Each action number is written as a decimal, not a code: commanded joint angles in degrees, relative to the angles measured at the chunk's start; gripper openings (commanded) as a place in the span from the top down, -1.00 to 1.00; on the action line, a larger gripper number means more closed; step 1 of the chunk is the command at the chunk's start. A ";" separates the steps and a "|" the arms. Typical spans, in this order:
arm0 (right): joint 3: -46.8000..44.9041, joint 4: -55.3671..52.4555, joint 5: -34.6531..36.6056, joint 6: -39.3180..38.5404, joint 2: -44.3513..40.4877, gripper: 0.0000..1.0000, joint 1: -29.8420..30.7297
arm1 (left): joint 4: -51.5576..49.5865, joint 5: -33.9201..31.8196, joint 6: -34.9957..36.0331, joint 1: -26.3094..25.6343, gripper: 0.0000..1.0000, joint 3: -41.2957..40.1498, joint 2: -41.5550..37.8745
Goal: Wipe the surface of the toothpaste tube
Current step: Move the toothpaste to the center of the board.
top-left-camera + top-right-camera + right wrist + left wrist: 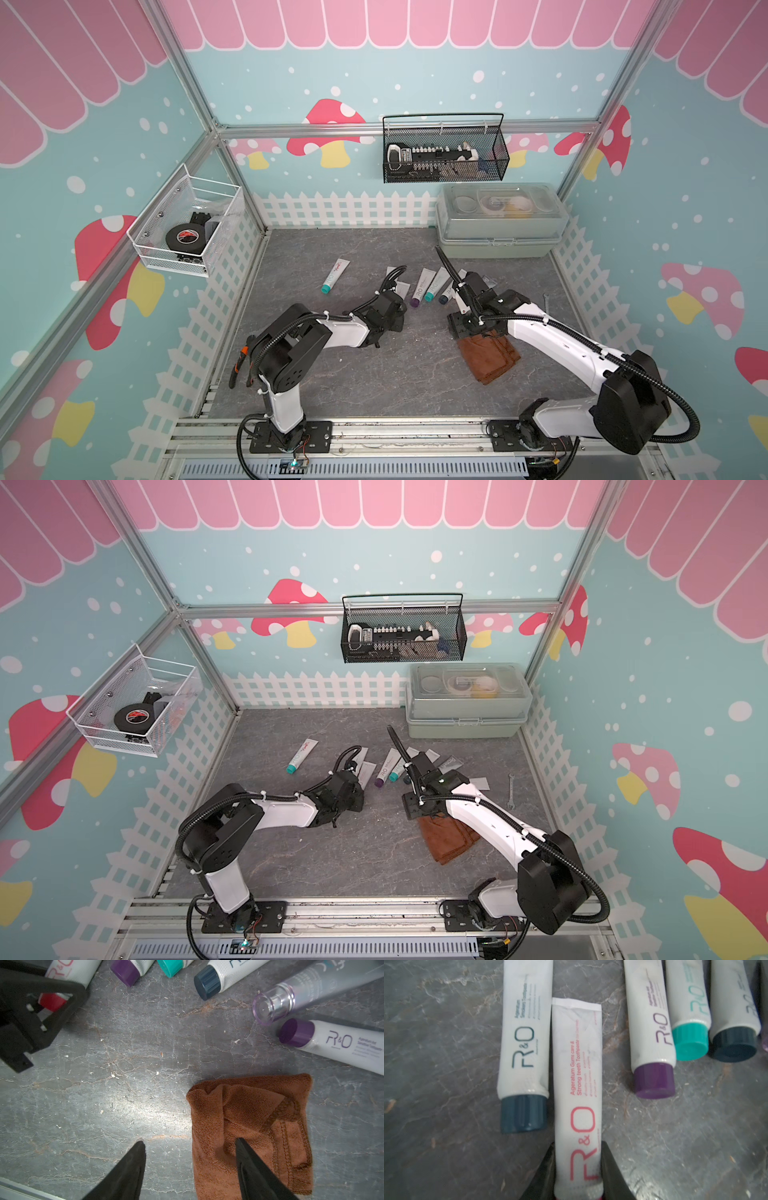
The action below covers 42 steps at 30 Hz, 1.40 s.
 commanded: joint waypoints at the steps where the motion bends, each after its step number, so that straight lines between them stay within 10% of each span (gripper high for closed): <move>1: -0.71 -1.61 0.51 -1.12 -0.32 -0.35 0.31 | -3.51 4.25 2.52 0.69 0.48 2.98 3.58; 11: -0.94 -1.49 0.13 -1.48 -0.21 -0.36 0.36 | -8.35 7.03 4.49 1.27 0.43 14.06 9.52; 20: -1.00 -1.06 -0.77 -1.83 -0.13 -0.38 0.46 | -13.51 5.11 3.88 1.66 -0.13 14.69 2.25; 34: -1.18 -0.88 -0.66 -1.91 -0.36 -0.37 0.43 | -19.37 2.90 4.95 2.49 -0.21 16.78 -2.54; 42: -1.11 -0.56 -1.29 -2.03 0.26 -0.36 0.57 | -25.50 -4.57 -0.02 13.43 -0.22 15.22 -8.74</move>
